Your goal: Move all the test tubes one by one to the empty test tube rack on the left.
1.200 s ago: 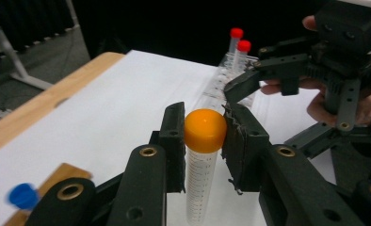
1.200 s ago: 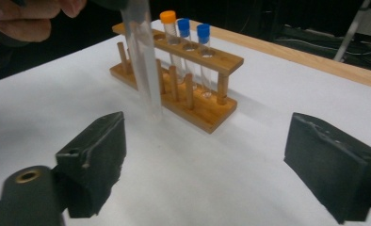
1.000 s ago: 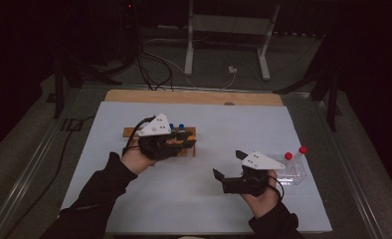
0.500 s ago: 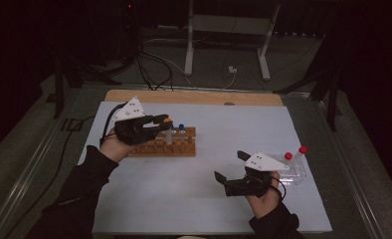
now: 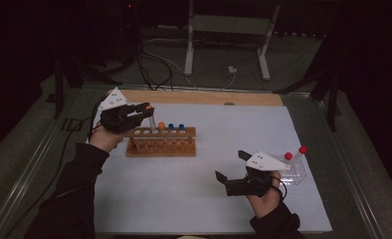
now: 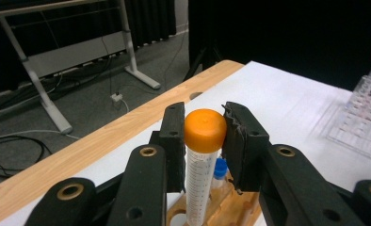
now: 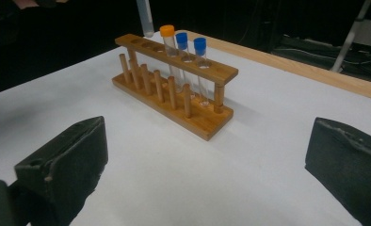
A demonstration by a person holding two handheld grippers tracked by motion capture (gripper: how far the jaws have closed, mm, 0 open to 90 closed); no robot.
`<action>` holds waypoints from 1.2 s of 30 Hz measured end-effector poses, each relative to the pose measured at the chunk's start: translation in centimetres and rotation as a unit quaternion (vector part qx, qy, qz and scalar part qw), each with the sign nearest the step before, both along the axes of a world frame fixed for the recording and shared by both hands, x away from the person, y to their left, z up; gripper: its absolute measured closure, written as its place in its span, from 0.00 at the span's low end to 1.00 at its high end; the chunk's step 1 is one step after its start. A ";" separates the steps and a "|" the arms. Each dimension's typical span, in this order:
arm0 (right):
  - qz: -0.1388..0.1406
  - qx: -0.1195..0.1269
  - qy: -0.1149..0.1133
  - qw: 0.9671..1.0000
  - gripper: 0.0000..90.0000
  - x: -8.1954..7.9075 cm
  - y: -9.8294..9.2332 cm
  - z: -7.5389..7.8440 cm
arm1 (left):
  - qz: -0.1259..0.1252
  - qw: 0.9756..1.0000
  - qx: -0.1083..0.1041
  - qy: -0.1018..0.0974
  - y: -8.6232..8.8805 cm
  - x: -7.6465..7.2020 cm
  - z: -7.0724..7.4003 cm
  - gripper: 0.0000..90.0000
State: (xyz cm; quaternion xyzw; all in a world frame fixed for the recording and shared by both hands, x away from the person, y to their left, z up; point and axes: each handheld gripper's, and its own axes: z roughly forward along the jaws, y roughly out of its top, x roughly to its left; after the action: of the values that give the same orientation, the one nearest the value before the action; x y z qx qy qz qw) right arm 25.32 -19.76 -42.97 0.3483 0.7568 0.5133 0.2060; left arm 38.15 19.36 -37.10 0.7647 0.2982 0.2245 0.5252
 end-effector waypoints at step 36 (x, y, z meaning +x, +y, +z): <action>0.012 -0.013 -0.015 1.000 0.00 -0.4 -0.6 0.1 | 0.011 0.998 0.024 0.065 -0.4 1.5 -7.8 0.78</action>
State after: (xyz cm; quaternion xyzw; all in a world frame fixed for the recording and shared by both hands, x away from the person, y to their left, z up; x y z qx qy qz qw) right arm 24.96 -20.31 -42.91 0.3285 0.7642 0.5115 0.2153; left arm 39.68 18.98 -44.88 0.7867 0.3347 0.1866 0.4840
